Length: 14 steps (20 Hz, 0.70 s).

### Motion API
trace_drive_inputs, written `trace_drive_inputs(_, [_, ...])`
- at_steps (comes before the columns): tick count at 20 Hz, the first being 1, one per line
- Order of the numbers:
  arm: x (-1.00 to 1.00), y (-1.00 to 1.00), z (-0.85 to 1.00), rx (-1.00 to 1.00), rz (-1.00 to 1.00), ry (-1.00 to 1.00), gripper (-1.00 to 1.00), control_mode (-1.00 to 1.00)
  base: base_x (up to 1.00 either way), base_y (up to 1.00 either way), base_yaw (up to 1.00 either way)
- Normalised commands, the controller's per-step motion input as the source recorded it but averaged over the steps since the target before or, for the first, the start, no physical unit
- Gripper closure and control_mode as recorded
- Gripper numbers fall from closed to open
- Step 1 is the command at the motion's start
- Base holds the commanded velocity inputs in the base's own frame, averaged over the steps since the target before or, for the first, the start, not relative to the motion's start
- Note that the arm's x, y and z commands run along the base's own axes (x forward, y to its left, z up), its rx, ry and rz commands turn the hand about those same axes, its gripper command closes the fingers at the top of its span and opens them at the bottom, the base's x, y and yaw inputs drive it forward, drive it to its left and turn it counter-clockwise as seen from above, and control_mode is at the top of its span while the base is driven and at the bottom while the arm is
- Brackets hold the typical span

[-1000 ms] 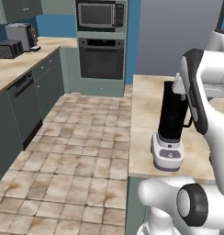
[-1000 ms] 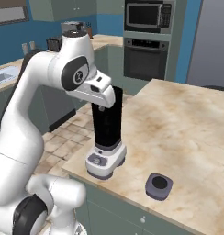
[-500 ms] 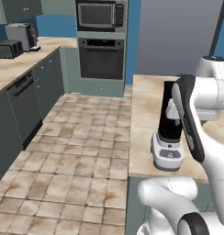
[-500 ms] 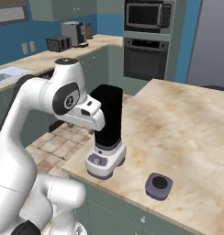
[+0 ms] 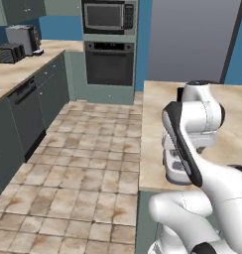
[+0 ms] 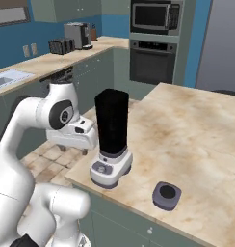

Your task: Grab the garlic and onion from the fridge, place them in the blender, close the lid, and turn on the blender to create a marinade.

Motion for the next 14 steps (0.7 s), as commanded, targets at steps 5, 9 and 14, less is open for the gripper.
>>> trace_drive_inputs(5, [-0.05, 0.01, -0.04, 0.00, 0.01, 0.00, -1.00, 1.00, -0.77, 0.00, -0.10])
trace_drive_inputs(9, [0.00, 0.00, 0.00, 0.00, 0.00, 0.00, -1.00, 1.00, -0.89, 0.00, -0.59])
trace_drive_inputs(14, [0.00, 0.00, 0.00, 0.00, 0.00, 0.00, -1.00, 1.00, -0.16, 0.00, -0.96])
